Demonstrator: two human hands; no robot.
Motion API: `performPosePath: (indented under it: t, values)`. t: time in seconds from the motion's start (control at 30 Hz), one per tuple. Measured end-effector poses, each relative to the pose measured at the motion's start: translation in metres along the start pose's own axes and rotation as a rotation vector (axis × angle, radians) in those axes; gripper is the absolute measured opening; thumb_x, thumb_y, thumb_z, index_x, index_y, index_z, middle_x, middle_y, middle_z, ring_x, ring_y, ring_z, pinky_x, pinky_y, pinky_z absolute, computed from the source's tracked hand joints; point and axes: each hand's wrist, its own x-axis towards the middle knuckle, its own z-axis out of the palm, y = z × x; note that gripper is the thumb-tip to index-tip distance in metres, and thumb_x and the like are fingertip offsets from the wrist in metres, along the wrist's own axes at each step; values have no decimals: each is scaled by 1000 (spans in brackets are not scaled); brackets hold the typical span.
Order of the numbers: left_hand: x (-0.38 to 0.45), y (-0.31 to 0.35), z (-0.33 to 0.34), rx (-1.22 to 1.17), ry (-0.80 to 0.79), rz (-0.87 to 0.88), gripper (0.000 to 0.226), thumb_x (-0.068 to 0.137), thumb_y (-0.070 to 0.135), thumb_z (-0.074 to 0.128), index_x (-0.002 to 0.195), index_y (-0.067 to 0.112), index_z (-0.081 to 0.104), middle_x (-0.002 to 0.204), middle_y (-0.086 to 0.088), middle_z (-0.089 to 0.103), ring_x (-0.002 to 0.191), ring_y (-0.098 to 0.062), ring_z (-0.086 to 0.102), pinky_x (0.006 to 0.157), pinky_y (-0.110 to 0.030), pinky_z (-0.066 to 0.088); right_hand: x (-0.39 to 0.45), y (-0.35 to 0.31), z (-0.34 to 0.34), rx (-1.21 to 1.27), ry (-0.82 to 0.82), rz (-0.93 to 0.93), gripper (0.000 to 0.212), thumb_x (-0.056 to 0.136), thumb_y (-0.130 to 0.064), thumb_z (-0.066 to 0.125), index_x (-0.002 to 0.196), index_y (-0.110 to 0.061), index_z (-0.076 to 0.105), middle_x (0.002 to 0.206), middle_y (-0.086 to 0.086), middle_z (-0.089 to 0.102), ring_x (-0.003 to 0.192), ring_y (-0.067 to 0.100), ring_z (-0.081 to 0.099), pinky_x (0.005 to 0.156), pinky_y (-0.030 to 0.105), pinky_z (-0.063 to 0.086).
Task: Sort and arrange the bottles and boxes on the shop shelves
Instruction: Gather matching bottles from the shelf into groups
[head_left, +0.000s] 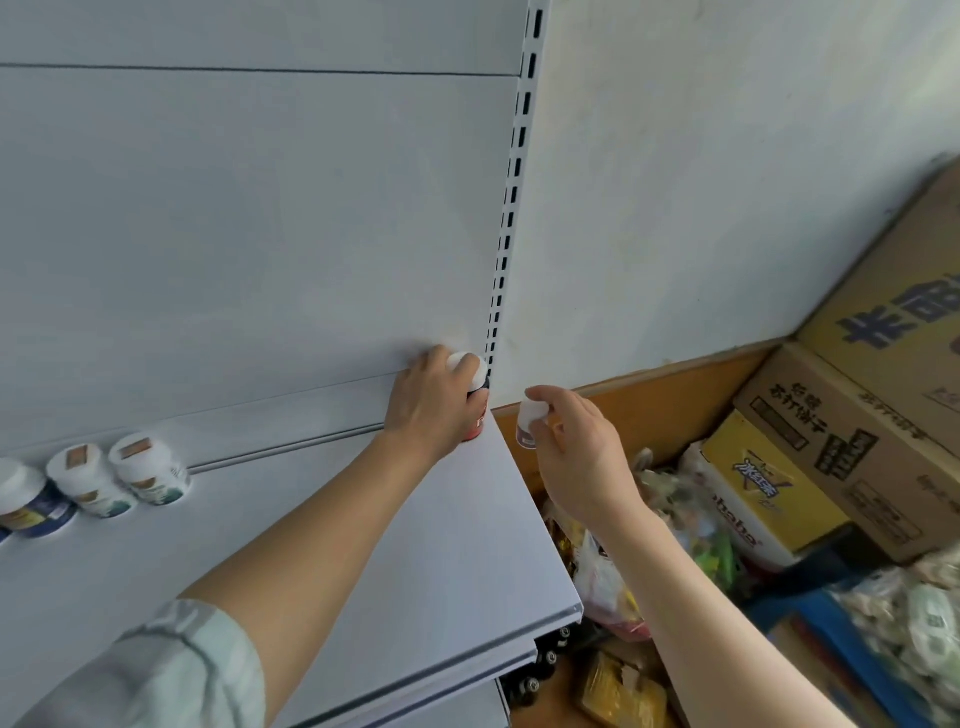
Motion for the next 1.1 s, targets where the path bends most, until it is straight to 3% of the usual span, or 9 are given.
performPosePath:
  t: [0.13,0.27,0.37,0.47,0.7,0.87,1.1]
  values:
    - [3,0,4,-147,12,-51,26,92,32,54,113,17,56,111,-8,52,94,-30,56,68,-34,44,6,4,1,9,-17,10,34,96,-8,52,128,-18,56,121,-1,62,110,17,56,90,36,53]
    - [-1,-12,-7,-344,-37,-42,25,92,32,58,115,22,56,116,0,53,101,-24,57,78,-35,50,12,5,-1,43,-15,-4,31,97,-7,49,126,-17,57,118,0,64,103,16,61,85,33,54]
    - [-10,-27,-28,-472,-47,-59,24,92,31,61,115,23,58,118,4,54,103,-20,57,87,-38,50,19,-4,-2,107,-60,20,31,100,-8,45,127,-17,57,113,-1,64,97,11,61,75,8,47]
    - [-24,-42,-55,-565,-35,-72,23,93,26,62,115,23,60,117,7,55,104,-17,57,92,-41,51,23,-20,7,168,-128,-12,31,100,-8,45,127,-20,56,114,-3,64,100,10,60,72,-1,40]
    - [-81,-91,-110,-583,102,-150,23,91,32,61,114,29,63,117,10,58,109,-9,56,93,-39,51,28,-88,39,321,-250,-125,30,101,-8,46,122,-24,59,108,-8,64,88,-9,57,69,3,40]
    - [-137,-127,-141,-583,194,-239,29,90,40,59,116,30,66,118,11,61,111,-6,56,96,-37,50,6,-141,64,420,-301,-175,31,98,-6,49,118,-25,65,100,-8,66,76,-6,57,65,5,40]
    - [-235,-180,-200,-648,302,-399,31,88,38,68,119,35,63,121,20,61,109,-1,59,96,-30,52,-46,-236,98,487,-402,-259,30,98,-6,51,114,-25,68,97,-6,69,78,-5,61,68,5,41]
